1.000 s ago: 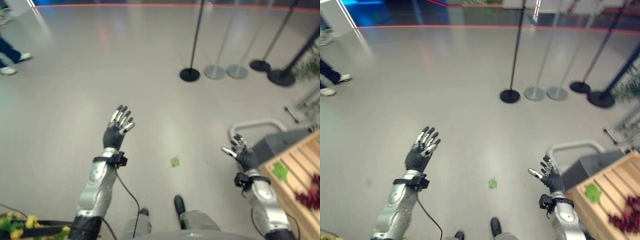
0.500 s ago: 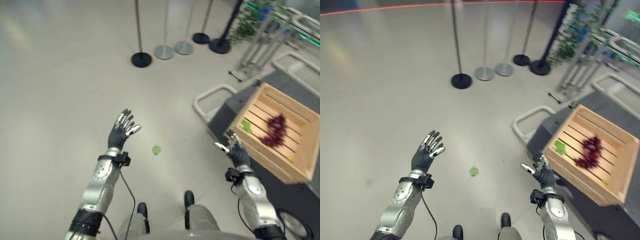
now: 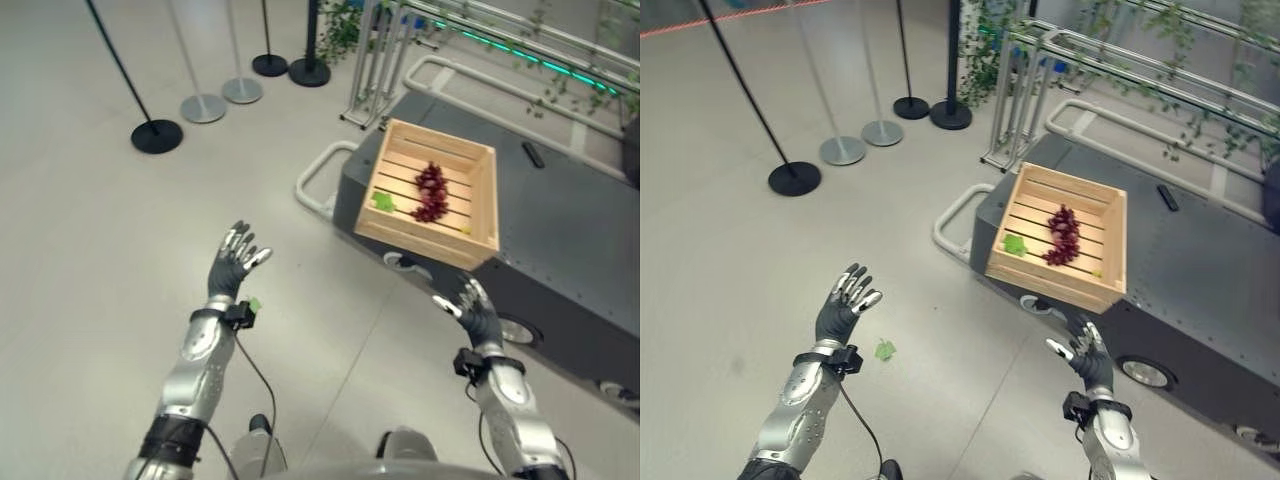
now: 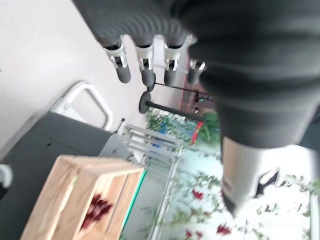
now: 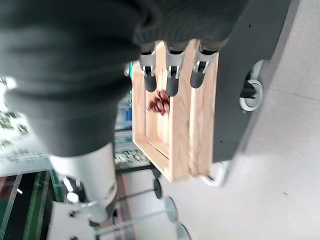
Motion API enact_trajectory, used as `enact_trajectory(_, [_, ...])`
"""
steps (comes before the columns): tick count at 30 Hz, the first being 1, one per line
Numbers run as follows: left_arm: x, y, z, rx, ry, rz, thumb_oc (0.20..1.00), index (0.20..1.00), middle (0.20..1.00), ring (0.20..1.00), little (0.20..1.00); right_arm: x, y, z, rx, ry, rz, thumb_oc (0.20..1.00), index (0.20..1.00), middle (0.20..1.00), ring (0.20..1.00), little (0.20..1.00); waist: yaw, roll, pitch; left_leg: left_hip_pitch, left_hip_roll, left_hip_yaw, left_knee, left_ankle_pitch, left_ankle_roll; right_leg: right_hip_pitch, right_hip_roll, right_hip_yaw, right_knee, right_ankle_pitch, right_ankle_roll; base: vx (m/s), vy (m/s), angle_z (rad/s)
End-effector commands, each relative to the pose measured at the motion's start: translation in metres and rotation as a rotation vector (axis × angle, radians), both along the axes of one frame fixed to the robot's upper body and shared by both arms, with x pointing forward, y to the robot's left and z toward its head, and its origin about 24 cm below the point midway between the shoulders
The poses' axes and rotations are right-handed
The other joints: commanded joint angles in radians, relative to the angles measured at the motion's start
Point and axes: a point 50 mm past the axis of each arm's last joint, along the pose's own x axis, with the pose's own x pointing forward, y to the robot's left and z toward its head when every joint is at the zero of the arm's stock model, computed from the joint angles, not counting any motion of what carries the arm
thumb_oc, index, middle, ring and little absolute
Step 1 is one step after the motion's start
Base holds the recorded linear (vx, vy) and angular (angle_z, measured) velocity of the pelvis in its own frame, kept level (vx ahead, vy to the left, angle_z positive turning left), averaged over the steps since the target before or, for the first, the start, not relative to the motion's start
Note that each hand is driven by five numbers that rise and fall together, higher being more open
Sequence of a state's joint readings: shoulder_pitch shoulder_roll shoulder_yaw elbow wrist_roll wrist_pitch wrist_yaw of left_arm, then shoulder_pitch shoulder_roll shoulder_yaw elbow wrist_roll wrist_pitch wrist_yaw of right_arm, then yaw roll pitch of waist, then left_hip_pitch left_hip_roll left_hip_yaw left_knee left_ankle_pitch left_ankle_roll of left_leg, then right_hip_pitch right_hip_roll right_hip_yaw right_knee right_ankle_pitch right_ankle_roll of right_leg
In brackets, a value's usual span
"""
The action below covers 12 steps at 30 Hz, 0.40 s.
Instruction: Pick up the fruits from the basket on one side to the basket on the other side
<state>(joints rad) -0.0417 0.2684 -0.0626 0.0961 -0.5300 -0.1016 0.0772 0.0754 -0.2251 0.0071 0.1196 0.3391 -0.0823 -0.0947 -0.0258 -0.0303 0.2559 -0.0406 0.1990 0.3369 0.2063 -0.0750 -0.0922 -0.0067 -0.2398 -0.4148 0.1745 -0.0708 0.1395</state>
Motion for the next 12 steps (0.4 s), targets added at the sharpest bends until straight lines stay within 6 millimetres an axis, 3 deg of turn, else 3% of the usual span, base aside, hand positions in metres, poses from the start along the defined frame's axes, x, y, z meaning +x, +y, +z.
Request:
enact_trajectory(1, [0.001,-0.008,0.018,-0.054,-0.103,-0.021,1.000,1.000,1.000,1.000,1.000,0.001,-0.016,0.024,-0.087,-0.104,-0.018,1.000,1.000,1.000,1.000,1.000,-0.028,0.005,-0.043,-0.089,-0.002,-0.009,0.005,0.014,0.014,0.056,0.020,0.078,-0.075,-0.067,0.010,-0.04,-0.127,-0.51])
enact_trajectory(6, [-0.010,-0.003,-0.005,-0.054,-0.006,-0.024,1.000,1.000,1.000,1.000,1.000,-0.005,-0.019,0.016,-0.108,-0.057,0.014,1.000,1.000,1.000,1.000,1.000,-0.045,0.031,-0.006,-0.064,0.078,0.001,0.035,0.068,-0.033,0.118,0.133,0.151,-0.165,-0.101,-0.053,-0.06,-0.189,-0.64])
enact_trajectory(7, [-0.010,-0.003,-0.005,-0.054,-0.006,-0.024,1.000,1.000,1.000,1.000,1.000,-0.005,-0.019,0.016,-0.108,-0.057,0.014,1.000,1.000,1.000,1.000,1.000,-0.045,0.032,-0.004,-0.064,0.080,0.001,0.036,0.068,-0.034,0.120,0.134,0.151,-0.166,-0.101,-0.054,-0.05,-0.150,-0.62])
enact_trajectory(9, [-0.013,0.000,-0.013,-0.051,0.019,-0.019,1.000,1.000,1.000,1.000,1.000,-0.006,-0.022,0.011,-0.126,-0.033,0.018,1.000,1.000,1.000,1.000,1.000,-0.033,0.033,0.022,-0.071,0.074,-0.087,0.053,0.088,-0.049,0.123,0.154,0.176,-0.169,-0.106,-0.074,-0.07,-0.114,-0.39])
enact_trajectory(11, [-0.012,-0.002,-0.022,-0.048,0.062,-0.016,1.000,1.000,1.000,1.000,1.000,-0.005,-0.025,0.007,-0.137,-0.009,0.018,1.000,1.000,1.000,1.000,1.000,-0.019,0.023,0.033,-0.096,0.000,-0.203,0.063,0.060,-0.041,0.124,0.153,0.183,-0.172,-0.101,-0.081,-0.12,-0.147,-0.37])
enact_trajectory(12, [-0.014,-0.004,-0.033,-0.044,0.106,-0.027,1.000,1.000,1.000,1.000,1.000,-0.004,-0.027,0.001,-0.157,0.021,0.027,1.000,1.000,1.000,1.000,1.000,-0.006,0.022,0.032,-0.109,-0.087,-0.303,0.040,0.035,-0.037,0.116,0.162,0.206,-0.169,-0.095,-0.083,-0.12,-0.198,-0.41])
